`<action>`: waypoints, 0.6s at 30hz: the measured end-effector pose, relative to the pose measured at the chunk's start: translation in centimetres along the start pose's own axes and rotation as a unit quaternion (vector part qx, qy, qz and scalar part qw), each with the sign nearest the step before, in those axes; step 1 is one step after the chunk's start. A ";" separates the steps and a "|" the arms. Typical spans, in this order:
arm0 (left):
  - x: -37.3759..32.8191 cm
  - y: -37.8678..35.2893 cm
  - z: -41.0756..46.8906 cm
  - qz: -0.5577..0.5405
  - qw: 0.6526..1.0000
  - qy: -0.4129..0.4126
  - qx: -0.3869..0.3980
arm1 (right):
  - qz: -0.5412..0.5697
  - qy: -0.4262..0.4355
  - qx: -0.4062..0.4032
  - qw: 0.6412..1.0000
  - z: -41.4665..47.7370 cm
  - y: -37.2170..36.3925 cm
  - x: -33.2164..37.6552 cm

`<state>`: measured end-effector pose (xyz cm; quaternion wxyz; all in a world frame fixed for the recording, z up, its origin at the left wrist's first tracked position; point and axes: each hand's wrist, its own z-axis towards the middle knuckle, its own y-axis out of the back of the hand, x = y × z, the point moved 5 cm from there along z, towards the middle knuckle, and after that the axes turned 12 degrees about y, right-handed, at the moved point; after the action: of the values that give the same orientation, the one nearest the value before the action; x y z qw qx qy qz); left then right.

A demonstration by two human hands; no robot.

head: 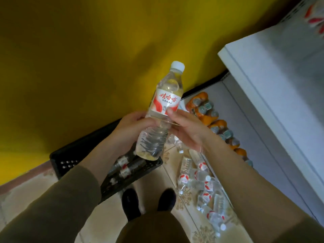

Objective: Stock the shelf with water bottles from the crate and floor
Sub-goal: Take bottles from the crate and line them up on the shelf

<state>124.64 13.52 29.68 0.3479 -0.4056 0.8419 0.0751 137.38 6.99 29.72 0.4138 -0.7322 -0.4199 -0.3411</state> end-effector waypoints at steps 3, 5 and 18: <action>-2.5 -4.3 0.2 0.029 0.999 -0.016 0.016 | -0.084 -0.013 -0.019 0.996 -2.2 3.8 2.9; -4.4 -7.5 0.4 0.047 0.998 -0.033 0.019 | -0.088 -0.004 -0.050 0.995 -3.7 6.4 5.0; -15.8 -26.2 6.0 0.156 0.969 -0.193 0.010 | -0.027 0.139 -0.306 0.942 -9.0 22.3 15.6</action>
<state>153.82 8.61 39.49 0.4916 -0.2441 0.8124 0.1967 162.53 -2.60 39.64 0.2150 -0.7570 -0.2533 -0.5626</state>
